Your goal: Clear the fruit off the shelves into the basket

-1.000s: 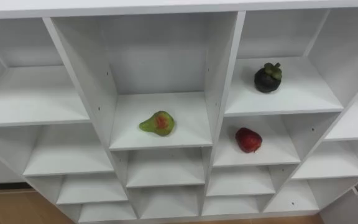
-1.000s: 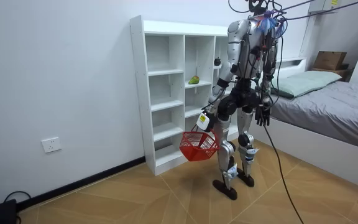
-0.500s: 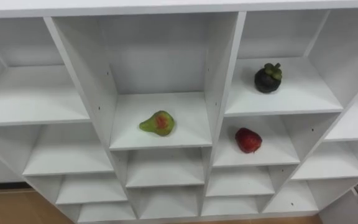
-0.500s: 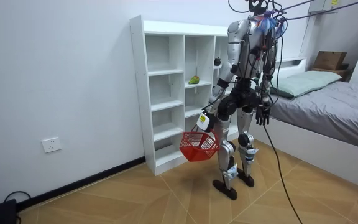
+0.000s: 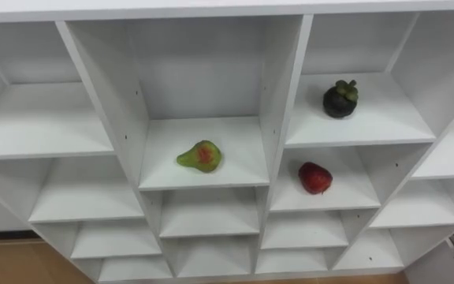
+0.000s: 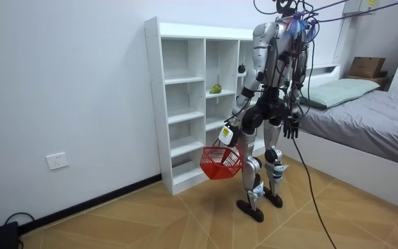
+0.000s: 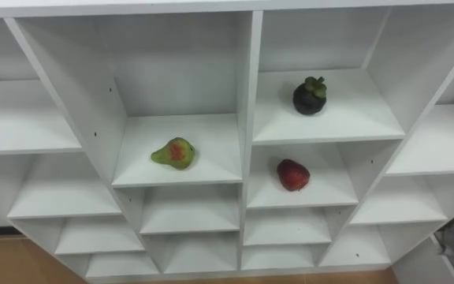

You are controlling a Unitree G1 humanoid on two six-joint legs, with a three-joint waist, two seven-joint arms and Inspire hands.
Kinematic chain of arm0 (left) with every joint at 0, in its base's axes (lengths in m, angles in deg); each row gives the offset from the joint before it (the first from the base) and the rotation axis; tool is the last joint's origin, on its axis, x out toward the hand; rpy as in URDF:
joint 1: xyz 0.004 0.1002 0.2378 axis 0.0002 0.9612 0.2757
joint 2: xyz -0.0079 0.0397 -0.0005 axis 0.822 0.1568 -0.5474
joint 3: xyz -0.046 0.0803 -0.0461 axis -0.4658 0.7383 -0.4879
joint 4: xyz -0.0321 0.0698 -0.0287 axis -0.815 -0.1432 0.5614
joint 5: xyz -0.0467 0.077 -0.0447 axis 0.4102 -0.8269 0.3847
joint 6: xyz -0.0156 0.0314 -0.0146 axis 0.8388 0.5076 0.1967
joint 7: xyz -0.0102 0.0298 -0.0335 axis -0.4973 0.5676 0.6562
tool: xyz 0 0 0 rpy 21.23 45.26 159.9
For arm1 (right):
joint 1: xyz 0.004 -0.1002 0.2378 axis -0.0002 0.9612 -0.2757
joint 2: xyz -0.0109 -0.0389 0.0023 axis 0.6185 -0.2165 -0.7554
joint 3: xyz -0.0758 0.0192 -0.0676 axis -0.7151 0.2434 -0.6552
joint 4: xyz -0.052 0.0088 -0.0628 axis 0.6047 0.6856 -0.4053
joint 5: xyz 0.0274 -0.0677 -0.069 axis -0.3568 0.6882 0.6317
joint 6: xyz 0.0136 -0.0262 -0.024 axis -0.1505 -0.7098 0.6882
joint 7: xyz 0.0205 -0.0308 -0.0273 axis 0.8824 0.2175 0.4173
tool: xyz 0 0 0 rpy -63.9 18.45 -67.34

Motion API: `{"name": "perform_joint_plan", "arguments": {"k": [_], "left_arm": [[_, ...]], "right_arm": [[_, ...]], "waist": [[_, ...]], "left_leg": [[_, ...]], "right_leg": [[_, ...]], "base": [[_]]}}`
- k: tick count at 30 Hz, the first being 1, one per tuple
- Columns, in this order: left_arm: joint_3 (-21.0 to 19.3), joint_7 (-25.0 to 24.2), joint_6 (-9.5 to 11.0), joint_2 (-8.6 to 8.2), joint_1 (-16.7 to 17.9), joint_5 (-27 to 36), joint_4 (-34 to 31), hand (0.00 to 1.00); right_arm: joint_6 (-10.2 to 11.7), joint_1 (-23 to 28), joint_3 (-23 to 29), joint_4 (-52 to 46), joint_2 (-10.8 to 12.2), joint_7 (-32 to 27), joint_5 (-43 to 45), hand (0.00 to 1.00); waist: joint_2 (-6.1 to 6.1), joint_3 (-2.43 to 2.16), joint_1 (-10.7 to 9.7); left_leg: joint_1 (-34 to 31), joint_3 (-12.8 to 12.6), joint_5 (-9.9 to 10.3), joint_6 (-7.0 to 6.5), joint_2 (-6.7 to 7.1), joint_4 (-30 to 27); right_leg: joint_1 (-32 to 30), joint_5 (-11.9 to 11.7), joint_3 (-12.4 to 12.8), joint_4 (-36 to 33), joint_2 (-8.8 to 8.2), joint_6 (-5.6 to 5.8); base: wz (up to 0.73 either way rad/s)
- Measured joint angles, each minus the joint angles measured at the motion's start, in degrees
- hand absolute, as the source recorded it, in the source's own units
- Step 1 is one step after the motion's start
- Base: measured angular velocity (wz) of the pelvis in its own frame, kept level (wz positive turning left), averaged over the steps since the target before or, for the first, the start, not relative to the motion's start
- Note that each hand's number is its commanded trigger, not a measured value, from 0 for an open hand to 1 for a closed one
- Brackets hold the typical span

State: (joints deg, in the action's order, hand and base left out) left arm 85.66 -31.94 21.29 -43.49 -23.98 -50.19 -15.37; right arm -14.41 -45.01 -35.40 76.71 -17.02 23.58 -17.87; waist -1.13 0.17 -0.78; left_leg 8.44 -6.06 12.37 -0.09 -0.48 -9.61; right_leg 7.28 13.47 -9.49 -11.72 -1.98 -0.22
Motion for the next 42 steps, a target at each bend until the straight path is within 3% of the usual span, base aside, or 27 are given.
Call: {"name": "perform_joint_plan", "arguments": {"k": [13,15,20,22,24,28,31,35,42], "left_arm": [[0.08,-0.07,1.60,-0.07,-0.83,0.92,-0.07,1.00],[0.12,0.18,2.33,-0.08,-1.15,0.90,-0.75,1.00],[0.77,0.42,3.03,-0.15,-0.90,0.89,-4.00,1.00],[0.68,0.44,4.09,-0.13,-0.60,0.85,-5.42,1.00],[0.63,0.44,5.17,-0.01,-0.19,0.85,-6.61,1.00],[1.23,0.44,6.11,-0.19,0.03,0.91,-6.64,1.00],[1.44,0.73,6.28,-0.20,0.27,2.61,-6.51,1.00],[2.29,0.97,6.85,-0.21,0.69,5.09,-6.27,1.00],[2.47,1.03,8.78,-0.21,1.35,5.44,-5.82,1.00]], "right_arm": [[3.89,2.32,0.35,-9.86,-0.21,-6.58,-2.75,0.00],[4.77,3.40,0.88,-14.78,-0.30,-8.38,-3.83,0.00],[8.11,5.94,0.92,-28.73,-0.08,-11.12,-3.86,0.00],[8.53,8.25,1.26,-37.75,0.24,-11.73,-3.75,0.00],[11.01,9.21,1.27,-44.32,0.31,-12.93,-3.99,0.00],[11.55,10.66,0.71,-51.94,0.50,-14.96,-4.37,0.00],[13.13,12.10,0.00,-56.14,0.91,-17.02,-4.35,0.00],[13.87,13.70,0.05,-62.42,0.96,-18.87,-4.53,0.00],[17.00,13.34,0.12,-72.05,0.93,-22.81,-6.11,0.00]], "waist": [[0.40,0.01,-0.09],[0.72,-0.34,-0.03],[0.69,-0.04,0.13],[0.81,-0.09,0.26],[0.75,-0.38,-0.09],[0.51,-0.48,-0.12],[0.39,-0.63,-0.26],[0.90,-0.41,-0.46],[1.85,-0.74,-0.55]], "left_leg": [[-0.56,-0.43,0.00,0.00,0.01,0.12],[-1.02,-0.60,0.00,0.00,-0.03,0.09],[-1.08,-1.46,0.00,0.00,-0.22,0.11],[-1.27,-1.55,0.00,0.00,-0.20,0.13],[-1.72,-1.54,-0.01,0.00,-0.28,0.13],[-1.83,-1.56,-0.01,0.00,-0.23,0.15],[-1.80,-1.65,-0.01,0.00,-0.27,0.17],[-1.87,-1.85,0.00,-0.01,-0.26,0.22],[-2.50,-2.26,-0.01,-0.02,-0.27,0.24]], "right_leg": [[-0.68,-0.04,0.08,0.15,0.04,0.02],[-1.35,-0.26,0.30,0.14,0.09,-0.05],[-1.74,-0.81,1.56,0.22,0.36,-0.10],[-1.97,-0.84,1.59,0.44,0.34,-0.06],[-2.12,-1.28,1.54,1.17,0.46,-0.05],[-2.20,-1.36,1.61,1.17,0.44,0.01],[-2.23,-1.44,1.67,1.21,0.48,-0.02],[-2.60,-1.61,2.21,1.12,0.49,0.04],[-4.02,-2.01,3.27,1.02,0.60,0.12]], "base": [[0.00],[-0.06],[-0.14],[-0.03],[0.00],[0.00],[0.00],[-0.09],[-0.09]]}}
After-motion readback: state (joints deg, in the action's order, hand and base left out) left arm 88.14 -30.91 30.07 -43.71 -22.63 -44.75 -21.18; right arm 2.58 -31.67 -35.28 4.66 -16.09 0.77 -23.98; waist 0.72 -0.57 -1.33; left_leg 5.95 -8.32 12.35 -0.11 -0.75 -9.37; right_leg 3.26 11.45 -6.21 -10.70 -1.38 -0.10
